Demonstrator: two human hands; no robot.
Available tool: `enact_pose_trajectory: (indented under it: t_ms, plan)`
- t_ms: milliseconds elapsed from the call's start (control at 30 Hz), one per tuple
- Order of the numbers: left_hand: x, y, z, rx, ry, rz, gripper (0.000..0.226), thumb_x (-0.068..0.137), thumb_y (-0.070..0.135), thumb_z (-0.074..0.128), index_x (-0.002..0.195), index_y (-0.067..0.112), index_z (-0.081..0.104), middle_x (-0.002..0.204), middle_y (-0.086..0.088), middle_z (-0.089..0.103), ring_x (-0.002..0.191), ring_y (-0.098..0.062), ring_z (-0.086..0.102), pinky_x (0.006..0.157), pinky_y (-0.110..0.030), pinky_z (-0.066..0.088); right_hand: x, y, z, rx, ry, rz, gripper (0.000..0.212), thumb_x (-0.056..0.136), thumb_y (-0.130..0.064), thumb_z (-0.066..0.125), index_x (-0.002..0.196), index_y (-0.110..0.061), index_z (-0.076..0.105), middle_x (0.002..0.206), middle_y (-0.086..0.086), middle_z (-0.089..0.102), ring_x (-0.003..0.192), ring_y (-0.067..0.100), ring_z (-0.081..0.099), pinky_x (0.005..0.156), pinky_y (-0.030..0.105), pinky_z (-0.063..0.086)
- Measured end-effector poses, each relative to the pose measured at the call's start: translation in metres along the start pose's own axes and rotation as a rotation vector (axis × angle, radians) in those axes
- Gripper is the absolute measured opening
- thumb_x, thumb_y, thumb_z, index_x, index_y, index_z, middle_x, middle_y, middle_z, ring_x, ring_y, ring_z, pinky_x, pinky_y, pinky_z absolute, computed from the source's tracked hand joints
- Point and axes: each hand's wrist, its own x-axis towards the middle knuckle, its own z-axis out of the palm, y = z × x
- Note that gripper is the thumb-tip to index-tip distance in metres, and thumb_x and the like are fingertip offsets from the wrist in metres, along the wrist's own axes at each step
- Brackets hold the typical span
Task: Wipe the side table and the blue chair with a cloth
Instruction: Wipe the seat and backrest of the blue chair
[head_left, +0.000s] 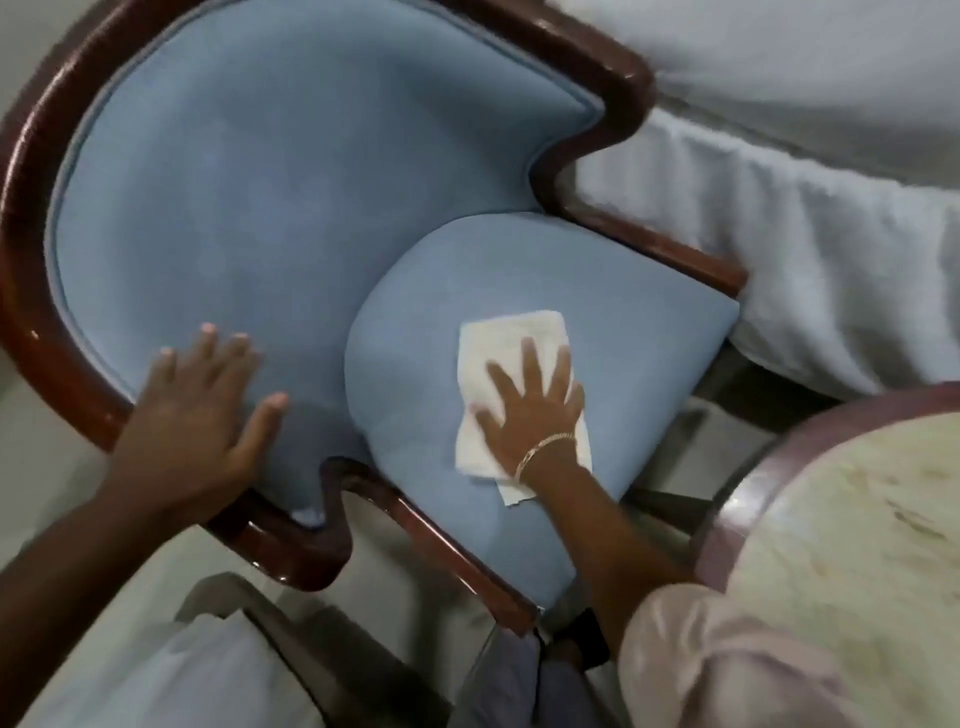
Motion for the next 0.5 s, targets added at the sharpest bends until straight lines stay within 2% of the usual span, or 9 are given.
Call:
enact_pose_trajectory:
  t_ms: [33, 100, 167, 233, 300, 367, 433, 500]
  plan:
    - [-0.002, -0.014, -0.001, -0.003, -0.007, -0.018, 0.084, 0.091, 0.061, 0.022, 0.142, 0.0, 0.049, 0.155, -0.024, 0.044, 0.152, -0.04, 0.026, 0.122, -0.058, 0.014, -0.013, -0.009, 0.019, -0.077, -0.008, -0.043, 0.067, 0.091, -0.06, 0.04, 0.151, -0.037, 0.023, 0.166, 0.008, 0.005, 0.149, 0.049, -0.004, 0.117, 0.065, 0.008]
    - [-0.004, -0.029, -0.003, 0.006, 0.005, -0.026, 0.086, 0.092, 0.064, 0.02, 0.143, 0.001, 0.048, 0.154, -0.023, 0.046, 0.151, -0.039, 0.028, 0.122, -0.057, 0.015, -0.04, -0.015, 0.04, -0.118, 0.034, -0.075, 0.067, 0.09, -0.062, 0.045, 0.15, -0.036, 0.03, 0.165, 0.008, 0.016, 0.149, 0.049, 0.005, 0.113, 0.069, 0.017]
    - [-0.004, -0.03, -0.003, 0.047, 0.031, -0.017, 0.085, 0.093, 0.063, 0.021, 0.143, 0.0, 0.049, 0.151, -0.023, 0.049, 0.149, -0.039, 0.034, 0.121, -0.056, 0.017, -0.036, -0.008, 0.042, -0.078, 0.108, 0.03, 0.06, 0.091, -0.06, 0.044, 0.146, -0.037, 0.037, 0.164, 0.005, 0.022, 0.147, 0.049, 0.014, 0.11, 0.067, 0.025]
    - [-0.002, -0.027, 0.002, 0.065, 0.064, -0.04, 0.083, 0.094, 0.062, 0.022, 0.146, 0.002, 0.045, 0.152, -0.022, 0.049, 0.148, -0.037, 0.035, 0.123, -0.054, 0.016, 0.011, -0.005, 0.028, -0.056, 0.178, 0.194, 0.064, 0.089, -0.063, 0.038, 0.148, -0.038, 0.032, 0.166, 0.006, 0.014, 0.146, 0.053, 0.01, 0.111, 0.067, 0.022]
    - [0.001, -0.031, 0.008, 0.073, 0.103, -0.064, 0.082, 0.095, 0.063, 0.024, 0.147, 0.002, 0.042, 0.153, -0.022, 0.048, 0.148, -0.037, 0.036, 0.123, -0.051, 0.014, 0.074, -0.019, 0.014, -0.046, 0.175, 0.253, 0.073, 0.086, -0.07, 0.037, 0.151, -0.04, 0.023, 0.167, 0.007, 0.004, 0.145, 0.056, 0.001, 0.113, 0.068, 0.015]
    - [0.002, -0.032, 0.012, 0.074, 0.131, -0.072, 0.082, 0.096, 0.063, 0.025, 0.146, 0.001, 0.043, 0.151, -0.024, 0.049, 0.146, -0.038, 0.039, 0.122, -0.051, 0.014, 0.1, -0.039, 0.016, -0.135, 0.143, 0.097, 0.075, 0.085, -0.07, 0.041, 0.151, -0.04, 0.021, 0.167, 0.008, 0.006, 0.145, 0.055, 0.002, 0.112, 0.066, 0.017]
    - [0.001, -0.028, 0.01, 0.073, 0.113, -0.083, 0.083, 0.096, 0.062, 0.023, 0.145, -0.001, 0.044, 0.15, -0.026, 0.049, 0.146, -0.04, 0.039, 0.122, -0.053, 0.016, 0.072, -0.049, 0.031, -0.216, 0.15, -0.148, 0.066, 0.089, -0.061, 0.045, 0.149, -0.036, 0.033, 0.164, 0.01, 0.02, 0.145, 0.054, 0.015, 0.109, 0.062, 0.029]
    - [0.0, -0.023, 0.001, 0.062, 0.05, -0.116, 0.085, 0.095, 0.063, 0.019, 0.147, -0.001, 0.042, 0.154, -0.025, 0.045, 0.148, -0.038, 0.035, 0.123, -0.055, 0.016, 0.011, -0.036, 0.037, -0.242, 0.134, -0.191, 0.058, 0.091, -0.052, 0.048, 0.146, -0.034, 0.041, 0.161, 0.009, 0.029, 0.143, 0.052, 0.024, 0.105, 0.059, 0.036]
